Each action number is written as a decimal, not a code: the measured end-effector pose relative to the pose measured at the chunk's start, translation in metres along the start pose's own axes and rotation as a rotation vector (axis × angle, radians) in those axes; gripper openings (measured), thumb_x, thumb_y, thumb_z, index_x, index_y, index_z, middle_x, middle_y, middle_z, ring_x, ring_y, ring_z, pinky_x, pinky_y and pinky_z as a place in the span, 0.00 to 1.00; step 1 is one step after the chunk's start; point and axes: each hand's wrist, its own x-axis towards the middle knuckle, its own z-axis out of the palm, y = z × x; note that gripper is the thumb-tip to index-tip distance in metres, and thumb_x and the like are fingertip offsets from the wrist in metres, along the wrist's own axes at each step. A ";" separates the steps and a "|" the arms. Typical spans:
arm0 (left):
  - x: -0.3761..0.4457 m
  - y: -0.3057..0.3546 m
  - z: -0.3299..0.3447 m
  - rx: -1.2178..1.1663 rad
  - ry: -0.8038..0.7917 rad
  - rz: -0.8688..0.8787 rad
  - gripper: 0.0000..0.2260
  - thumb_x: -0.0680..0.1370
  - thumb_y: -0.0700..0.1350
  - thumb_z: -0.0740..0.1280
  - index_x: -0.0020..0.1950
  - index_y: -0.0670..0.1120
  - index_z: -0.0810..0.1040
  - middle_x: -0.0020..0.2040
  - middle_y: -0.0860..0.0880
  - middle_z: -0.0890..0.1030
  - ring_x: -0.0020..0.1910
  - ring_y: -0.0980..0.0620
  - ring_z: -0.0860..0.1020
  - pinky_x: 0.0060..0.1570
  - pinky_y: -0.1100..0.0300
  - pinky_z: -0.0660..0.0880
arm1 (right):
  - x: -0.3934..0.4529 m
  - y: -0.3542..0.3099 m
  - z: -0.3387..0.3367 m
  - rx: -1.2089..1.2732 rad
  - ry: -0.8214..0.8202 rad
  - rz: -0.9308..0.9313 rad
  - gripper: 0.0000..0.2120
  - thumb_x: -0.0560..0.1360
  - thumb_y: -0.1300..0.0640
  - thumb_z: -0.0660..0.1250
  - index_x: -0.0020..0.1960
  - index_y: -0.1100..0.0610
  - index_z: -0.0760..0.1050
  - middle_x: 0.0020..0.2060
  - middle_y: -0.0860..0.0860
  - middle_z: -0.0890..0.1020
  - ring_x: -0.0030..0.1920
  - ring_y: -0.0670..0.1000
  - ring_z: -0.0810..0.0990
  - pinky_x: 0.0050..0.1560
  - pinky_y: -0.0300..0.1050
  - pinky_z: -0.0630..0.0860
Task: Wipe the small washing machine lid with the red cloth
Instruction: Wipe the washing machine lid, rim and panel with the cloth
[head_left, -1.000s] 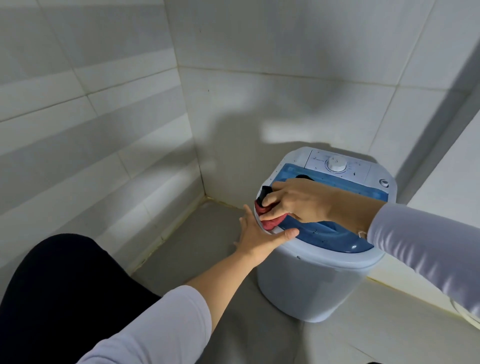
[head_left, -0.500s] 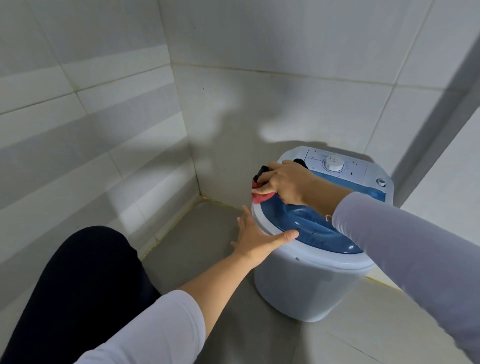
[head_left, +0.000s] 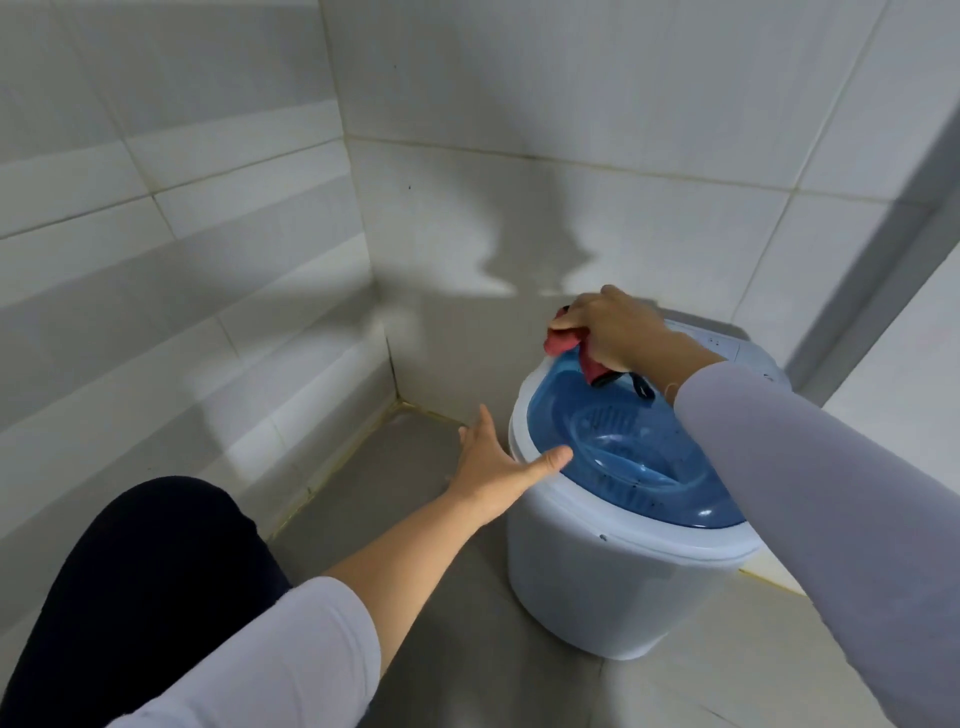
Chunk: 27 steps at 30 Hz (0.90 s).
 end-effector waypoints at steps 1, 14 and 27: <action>0.006 0.003 -0.009 0.024 0.037 0.005 0.55 0.66 0.69 0.70 0.79 0.50 0.40 0.80 0.49 0.41 0.79 0.50 0.40 0.76 0.39 0.48 | 0.000 0.006 -0.004 0.080 0.034 0.061 0.23 0.75 0.65 0.57 0.65 0.46 0.72 0.60 0.50 0.76 0.59 0.55 0.71 0.51 0.44 0.67; 0.094 0.034 -0.041 0.323 0.153 0.063 0.53 0.67 0.70 0.68 0.80 0.45 0.48 0.80 0.46 0.50 0.79 0.46 0.47 0.73 0.39 0.56 | 0.029 -0.006 -0.004 0.123 -0.029 0.015 0.22 0.72 0.65 0.61 0.55 0.41 0.79 0.54 0.48 0.80 0.55 0.52 0.76 0.51 0.50 0.78; 0.133 0.055 -0.047 0.529 -0.112 0.064 0.56 0.63 0.69 0.72 0.79 0.45 0.49 0.79 0.44 0.53 0.78 0.41 0.48 0.75 0.44 0.56 | 0.008 0.008 0.017 -0.043 -0.244 -0.049 0.25 0.78 0.57 0.59 0.71 0.36 0.61 0.74 0.42 0.61 0.62 0.53 0.67 0.55 0.49 0.67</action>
